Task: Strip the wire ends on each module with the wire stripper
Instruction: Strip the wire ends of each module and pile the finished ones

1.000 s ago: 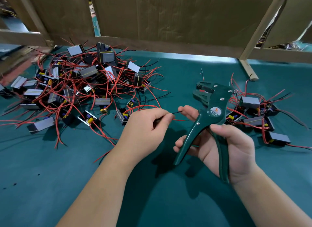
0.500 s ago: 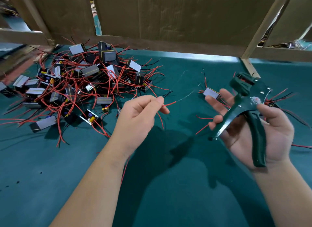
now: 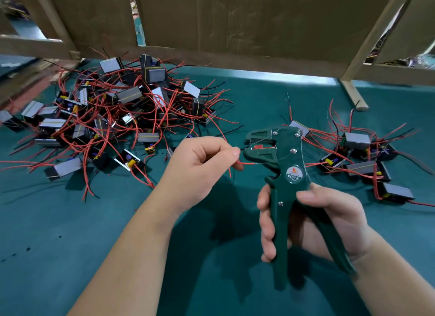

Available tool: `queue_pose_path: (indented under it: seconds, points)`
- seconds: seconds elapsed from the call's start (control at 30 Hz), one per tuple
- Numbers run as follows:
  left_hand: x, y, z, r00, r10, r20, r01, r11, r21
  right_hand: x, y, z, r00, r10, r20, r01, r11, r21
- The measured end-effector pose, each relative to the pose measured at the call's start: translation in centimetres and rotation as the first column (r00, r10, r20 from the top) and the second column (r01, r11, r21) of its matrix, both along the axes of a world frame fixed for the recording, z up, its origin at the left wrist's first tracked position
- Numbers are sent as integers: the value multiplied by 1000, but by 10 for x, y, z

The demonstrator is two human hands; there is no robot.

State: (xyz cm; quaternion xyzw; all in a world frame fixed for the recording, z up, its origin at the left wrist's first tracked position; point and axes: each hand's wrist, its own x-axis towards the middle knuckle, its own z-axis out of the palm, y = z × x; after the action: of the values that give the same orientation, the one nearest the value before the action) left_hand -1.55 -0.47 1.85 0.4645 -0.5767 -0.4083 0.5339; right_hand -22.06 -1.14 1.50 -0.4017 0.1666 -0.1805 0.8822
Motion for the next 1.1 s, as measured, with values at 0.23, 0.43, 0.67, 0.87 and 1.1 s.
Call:
queue_pose_path:
  seconds: [0.23, 0.43, 0.67, 0.87, 1.1]
  points:
    - [1, 2, 3, 999, -44, 1, 44, 999, 3, -1, 0, -6, 999, 5, -44, -8, 997, -72]
    - [3, 4, 3, 996, -80, -50, 81, 997, 15, -2, 1, -8, 999, 21, -28, -23, 995, -99]
    - [2, 3, 2, 987, -125, -105, 133, 989, 71, -4, -2, -7, 999, 10, -34, -13, 996, -92]
    - [3, 2, 4, 992, -127, -24, 128, 991, 46, -5, -4, -8, 998, -8, -61, 1, 994, -105]
    - [7, 3, 5, 995, -101, -3, 101, 994, 28, -4, -2, -10, 997, 8, -79, -17, 992, -122]
